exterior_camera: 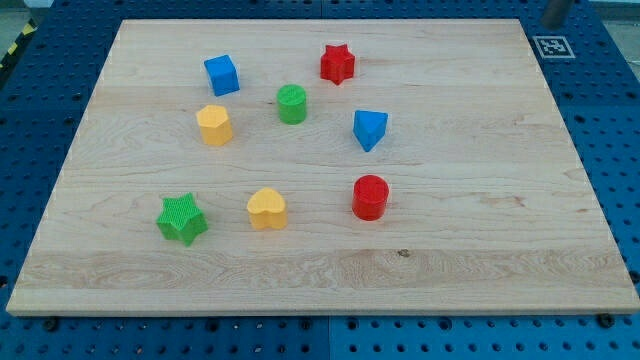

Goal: Move my arm closer to the blue triangle

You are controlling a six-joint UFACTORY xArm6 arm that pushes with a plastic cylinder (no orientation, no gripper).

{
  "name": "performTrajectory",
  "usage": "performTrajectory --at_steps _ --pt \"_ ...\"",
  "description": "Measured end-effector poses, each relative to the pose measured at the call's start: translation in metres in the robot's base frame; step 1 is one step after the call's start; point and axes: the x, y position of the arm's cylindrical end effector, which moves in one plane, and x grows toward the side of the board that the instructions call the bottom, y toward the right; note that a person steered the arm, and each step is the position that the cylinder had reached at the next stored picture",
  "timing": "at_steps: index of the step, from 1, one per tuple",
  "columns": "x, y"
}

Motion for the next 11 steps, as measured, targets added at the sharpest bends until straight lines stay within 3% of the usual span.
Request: performTrajectory --at_steps 3,4,5,6,7,8,10,11 --pt "0.000 0.000" --pt "0.055 -0.005" --pt "0.145 -0.052" --pt "0.157 -0.149" --pt "0.135 -0.209" --pt "0.138 -0.211" --pt "0.168 -0.334" --pt "0.135 -0.396"
